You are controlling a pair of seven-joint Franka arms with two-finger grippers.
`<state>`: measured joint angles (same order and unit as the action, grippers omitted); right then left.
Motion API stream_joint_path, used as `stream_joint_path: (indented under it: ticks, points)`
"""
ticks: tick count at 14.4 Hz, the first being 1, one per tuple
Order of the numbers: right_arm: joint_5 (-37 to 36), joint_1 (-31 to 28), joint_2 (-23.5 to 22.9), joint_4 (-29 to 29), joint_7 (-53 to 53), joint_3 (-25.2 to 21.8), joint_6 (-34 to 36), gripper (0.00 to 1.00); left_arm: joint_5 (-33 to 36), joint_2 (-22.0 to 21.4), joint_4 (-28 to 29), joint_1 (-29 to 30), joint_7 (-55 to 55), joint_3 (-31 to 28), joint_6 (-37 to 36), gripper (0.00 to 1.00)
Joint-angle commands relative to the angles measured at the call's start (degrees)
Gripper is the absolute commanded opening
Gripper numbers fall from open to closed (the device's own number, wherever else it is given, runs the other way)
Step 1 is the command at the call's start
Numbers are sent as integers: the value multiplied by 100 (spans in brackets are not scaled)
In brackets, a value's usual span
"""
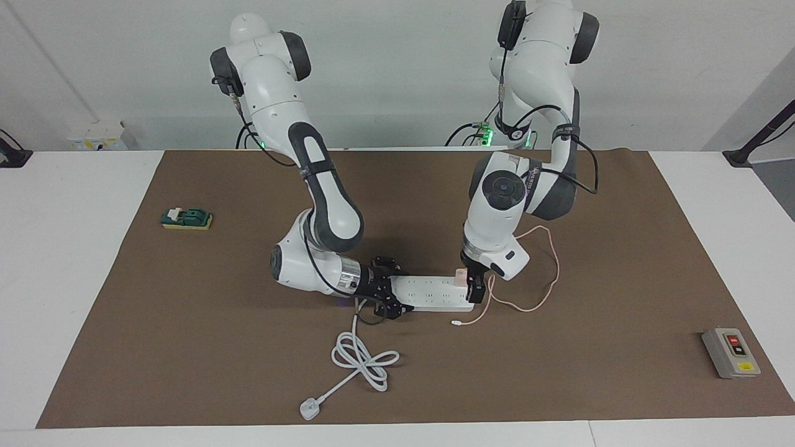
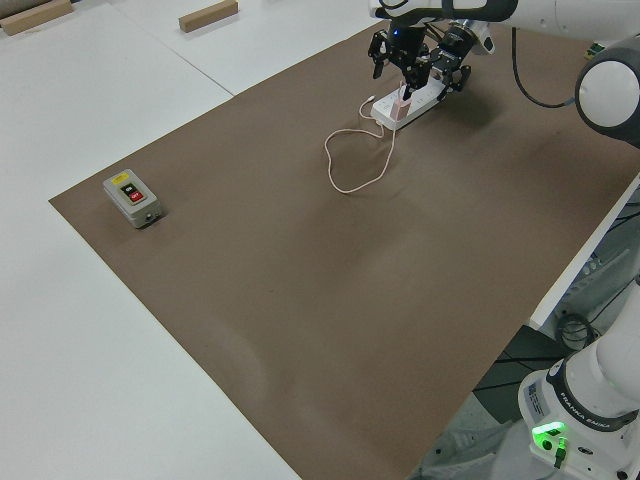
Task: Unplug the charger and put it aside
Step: 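Grasp the pink charger with the left gripper at the strip's socket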
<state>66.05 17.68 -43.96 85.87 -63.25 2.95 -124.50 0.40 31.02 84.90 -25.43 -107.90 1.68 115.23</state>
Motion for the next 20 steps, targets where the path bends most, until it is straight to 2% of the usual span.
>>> stream_joint_path:
  ticks: [1, 9, 15, 20]
  points:
    - [188, 16, -122, 35, 313, -5, -259, 0, -84, -78, 211, -41, 6, -62, 158, 100]
    - [198, 25, -131, 27, 313, -5, -285, 0, -84, -219, 650, -93, 6, -45, 377, 100]
    - [189, 34, -131, 35, 322, -5, -303, 0, -84, -228, 659, -93, 93, -18, 377, 100]
    - [189, 34, -131, 27, 322, -5, -303, 0, -84, -535, 1019, -102, 234, -18, 333, 99]
